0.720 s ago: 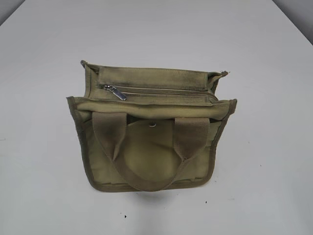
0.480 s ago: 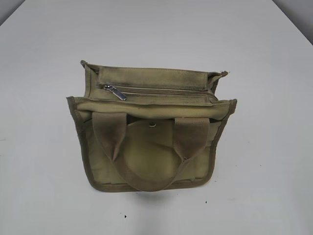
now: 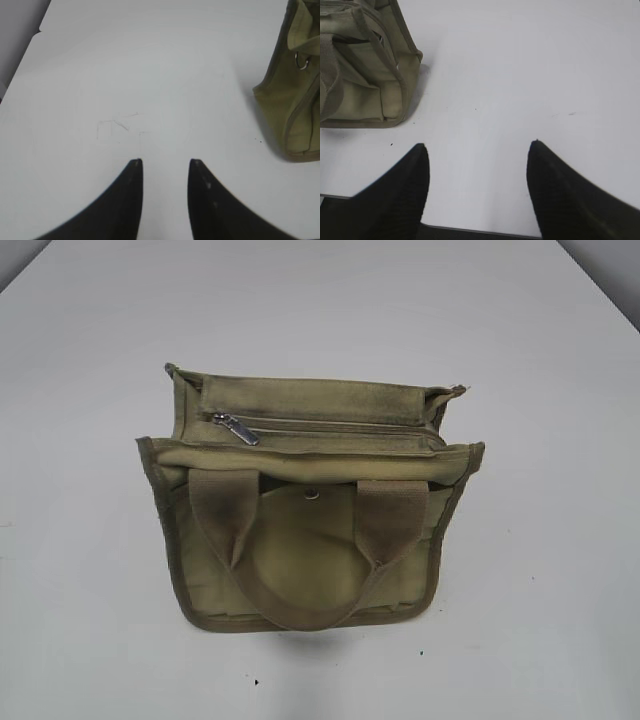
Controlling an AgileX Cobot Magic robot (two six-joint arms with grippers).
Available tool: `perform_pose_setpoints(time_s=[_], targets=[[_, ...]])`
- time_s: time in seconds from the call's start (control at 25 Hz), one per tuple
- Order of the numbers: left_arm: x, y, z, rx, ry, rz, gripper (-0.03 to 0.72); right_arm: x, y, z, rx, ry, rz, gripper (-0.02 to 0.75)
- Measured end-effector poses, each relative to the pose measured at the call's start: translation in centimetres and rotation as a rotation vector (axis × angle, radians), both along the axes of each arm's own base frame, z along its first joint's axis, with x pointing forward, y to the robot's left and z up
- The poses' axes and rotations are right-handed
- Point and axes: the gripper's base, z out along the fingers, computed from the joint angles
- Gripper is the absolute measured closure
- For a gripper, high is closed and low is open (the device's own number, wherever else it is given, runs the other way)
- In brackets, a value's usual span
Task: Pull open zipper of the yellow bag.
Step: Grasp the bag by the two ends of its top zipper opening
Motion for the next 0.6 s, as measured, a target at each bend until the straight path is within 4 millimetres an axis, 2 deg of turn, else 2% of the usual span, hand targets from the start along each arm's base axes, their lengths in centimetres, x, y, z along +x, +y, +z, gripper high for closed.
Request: perform_pose_setpoints(time_s=[0.6], targets=[[0.36, -0.24, 0.17, -0.022, 0.015, -0.016, 0.445, 0.0, 0.0, 0.0, 0.0, 0.0, 0.0, 0.256]])
